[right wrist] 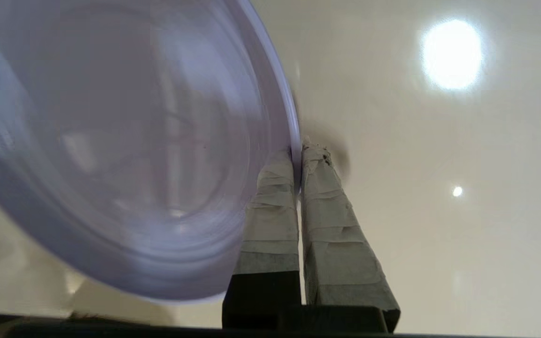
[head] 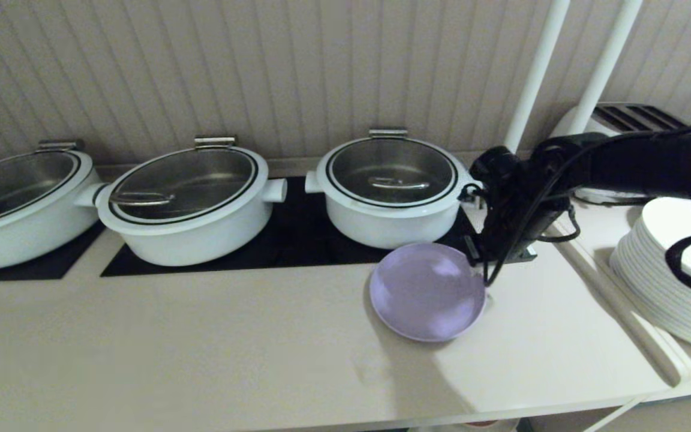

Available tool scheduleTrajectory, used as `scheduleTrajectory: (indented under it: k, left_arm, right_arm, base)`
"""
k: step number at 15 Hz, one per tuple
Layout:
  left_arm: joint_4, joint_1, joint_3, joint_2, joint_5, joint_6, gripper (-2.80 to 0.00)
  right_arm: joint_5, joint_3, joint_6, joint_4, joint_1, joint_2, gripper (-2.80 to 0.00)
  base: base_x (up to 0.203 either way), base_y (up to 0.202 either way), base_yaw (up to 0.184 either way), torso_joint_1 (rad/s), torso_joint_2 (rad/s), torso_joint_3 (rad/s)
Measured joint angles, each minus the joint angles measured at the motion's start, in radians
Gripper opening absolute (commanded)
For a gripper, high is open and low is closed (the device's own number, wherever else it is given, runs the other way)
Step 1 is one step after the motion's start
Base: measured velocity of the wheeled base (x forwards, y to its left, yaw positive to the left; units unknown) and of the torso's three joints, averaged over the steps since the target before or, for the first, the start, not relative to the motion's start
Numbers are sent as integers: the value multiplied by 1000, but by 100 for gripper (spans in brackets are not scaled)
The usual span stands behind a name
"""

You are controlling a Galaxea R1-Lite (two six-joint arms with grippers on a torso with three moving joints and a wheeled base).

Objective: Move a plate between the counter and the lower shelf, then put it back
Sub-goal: Pick up the plate

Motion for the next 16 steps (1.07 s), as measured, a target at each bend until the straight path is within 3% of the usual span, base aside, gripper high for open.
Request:
scheduleTrajectory:
  k: [16]
  left_arm:
    - [0, 0, 0, 0, 0, 0, -280]
  right_arm:
    - [52, 345, 130, -64, -80, -264, -280]
  base:
    - [0, 0, 0, 0, 0, 0]
